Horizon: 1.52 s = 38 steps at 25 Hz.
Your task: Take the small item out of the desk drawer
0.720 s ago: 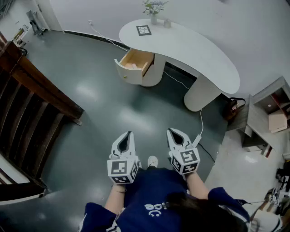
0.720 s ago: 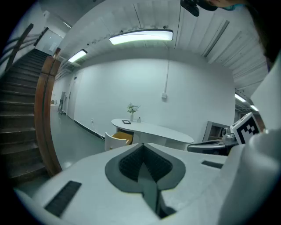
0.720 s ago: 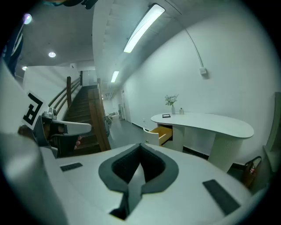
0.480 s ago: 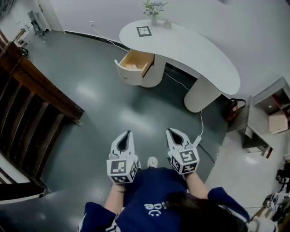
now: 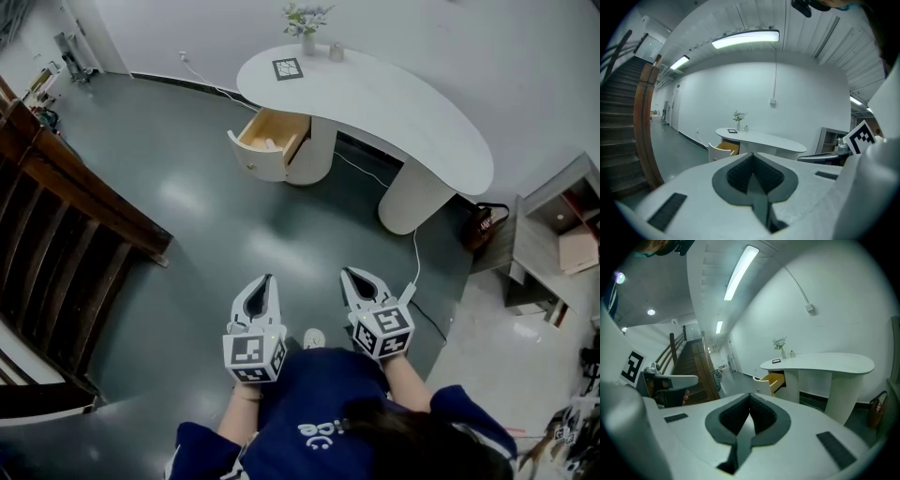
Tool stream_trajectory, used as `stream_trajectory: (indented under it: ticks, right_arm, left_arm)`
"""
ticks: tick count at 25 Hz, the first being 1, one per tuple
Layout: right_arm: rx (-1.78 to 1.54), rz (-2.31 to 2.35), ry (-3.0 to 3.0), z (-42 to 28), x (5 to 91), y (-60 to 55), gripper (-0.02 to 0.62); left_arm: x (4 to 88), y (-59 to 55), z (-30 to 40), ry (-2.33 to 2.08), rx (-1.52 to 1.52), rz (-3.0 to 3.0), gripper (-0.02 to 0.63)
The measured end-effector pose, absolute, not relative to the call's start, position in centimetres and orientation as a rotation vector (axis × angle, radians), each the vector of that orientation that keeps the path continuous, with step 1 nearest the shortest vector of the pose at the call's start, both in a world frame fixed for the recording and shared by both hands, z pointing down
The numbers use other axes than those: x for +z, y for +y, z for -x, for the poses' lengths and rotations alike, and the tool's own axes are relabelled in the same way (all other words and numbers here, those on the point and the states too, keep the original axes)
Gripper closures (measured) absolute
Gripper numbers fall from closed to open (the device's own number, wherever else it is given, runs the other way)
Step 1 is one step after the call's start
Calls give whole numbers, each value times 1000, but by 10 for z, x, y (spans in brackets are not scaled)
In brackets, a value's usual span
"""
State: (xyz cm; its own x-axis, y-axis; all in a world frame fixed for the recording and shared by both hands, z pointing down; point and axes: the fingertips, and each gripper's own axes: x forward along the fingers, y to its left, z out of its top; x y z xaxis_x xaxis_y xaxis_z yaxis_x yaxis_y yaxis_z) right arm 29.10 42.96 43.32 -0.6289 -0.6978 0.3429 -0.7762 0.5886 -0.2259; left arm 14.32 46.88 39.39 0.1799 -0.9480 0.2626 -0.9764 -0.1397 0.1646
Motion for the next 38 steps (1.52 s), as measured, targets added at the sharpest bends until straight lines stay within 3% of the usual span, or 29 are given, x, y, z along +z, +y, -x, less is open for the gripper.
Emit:
stream_trajectory:
  ticks: [21,38]
  right_arm:
    - [552,-1217,-2530,-281,457,399,588]
    - [546,-1284,-2473,-214,455,299,588]
  left_arm:
    - [427,412,-139,-1718,177,-2194,601]
    - [438,297,-56,-1667,128,-2212,601]
